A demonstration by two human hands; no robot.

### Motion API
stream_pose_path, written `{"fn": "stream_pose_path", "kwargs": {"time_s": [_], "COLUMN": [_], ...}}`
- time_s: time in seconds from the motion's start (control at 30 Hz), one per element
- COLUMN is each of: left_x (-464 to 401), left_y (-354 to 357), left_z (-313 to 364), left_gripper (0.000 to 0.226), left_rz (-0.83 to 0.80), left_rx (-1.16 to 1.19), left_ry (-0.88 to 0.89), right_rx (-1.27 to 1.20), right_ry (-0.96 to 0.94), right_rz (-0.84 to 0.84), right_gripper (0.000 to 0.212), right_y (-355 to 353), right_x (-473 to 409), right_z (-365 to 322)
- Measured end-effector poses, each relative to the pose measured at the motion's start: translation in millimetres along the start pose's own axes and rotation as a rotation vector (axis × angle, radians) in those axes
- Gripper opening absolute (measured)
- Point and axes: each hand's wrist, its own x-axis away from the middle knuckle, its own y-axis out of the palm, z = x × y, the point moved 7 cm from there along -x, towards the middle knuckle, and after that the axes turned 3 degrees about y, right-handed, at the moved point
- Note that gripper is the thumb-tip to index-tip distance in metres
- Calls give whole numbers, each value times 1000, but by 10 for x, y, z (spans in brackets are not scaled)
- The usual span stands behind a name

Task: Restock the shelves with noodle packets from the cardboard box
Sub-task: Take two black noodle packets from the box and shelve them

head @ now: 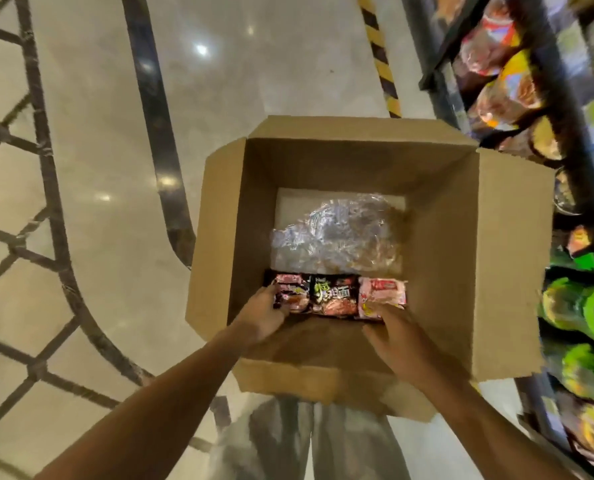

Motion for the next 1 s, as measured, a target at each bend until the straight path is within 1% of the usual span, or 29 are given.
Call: {"fn": "stream_pose_path", "kwargs": {"time_s": [0.1,0.17,0.23,0.33,0.4,0.5,0.6,0.8,0.83,0.9,0.93,1.0], "left_x": [-692,-1082,-1442,-1909,-2107,-2327,-2422,-2405,-2383,-2324,-2286,-2165], "left_y": [300,489,684,887,1001,1219,1357,1434,1412,1338,1313,1219], "left_z": [-355,-584,-837,-1231,-1365,-1491,-1606,-1646,-1627,-1542,-1492,-1344], "left_gripper": [48,48,52,66,77,90,89,84,80,62,52,43], "left_rz": [-5,-11,-9,60,86,81,108,165,202,262,262,242], "left_rx": [66,97,122,129,180,288,349,308,316,349,370,396], "left_ry": [-97,-190,-271,-400,-481,-539,-597,-595,-590,-541,-504,-415], "right_rx": [41,81,121,196,221,212,205,206,200,194,183,149], "right_ry": [-31,-55,-89,-114,-118,-120,-126,-132,-129,-123,-124,-119], "right_rz": [-65,-90,-120,-176,-221,-249,-262,-234,-229,-225,-223,-225], "right_gripper": [56,57,52,53,54,55,55,54,53,54,54,54], "right_y": [476,669,830,1057,1198,1368,1509,1685,1700,1719,1725,1713], "right_x": [-642,-1023,-1346,-1765,-1977,-2205,-2310,-2413,-2425,-2432,-2422,-2387], "right_z": [280,410,493,574,589,568,528,440,425,392,364,306]}}
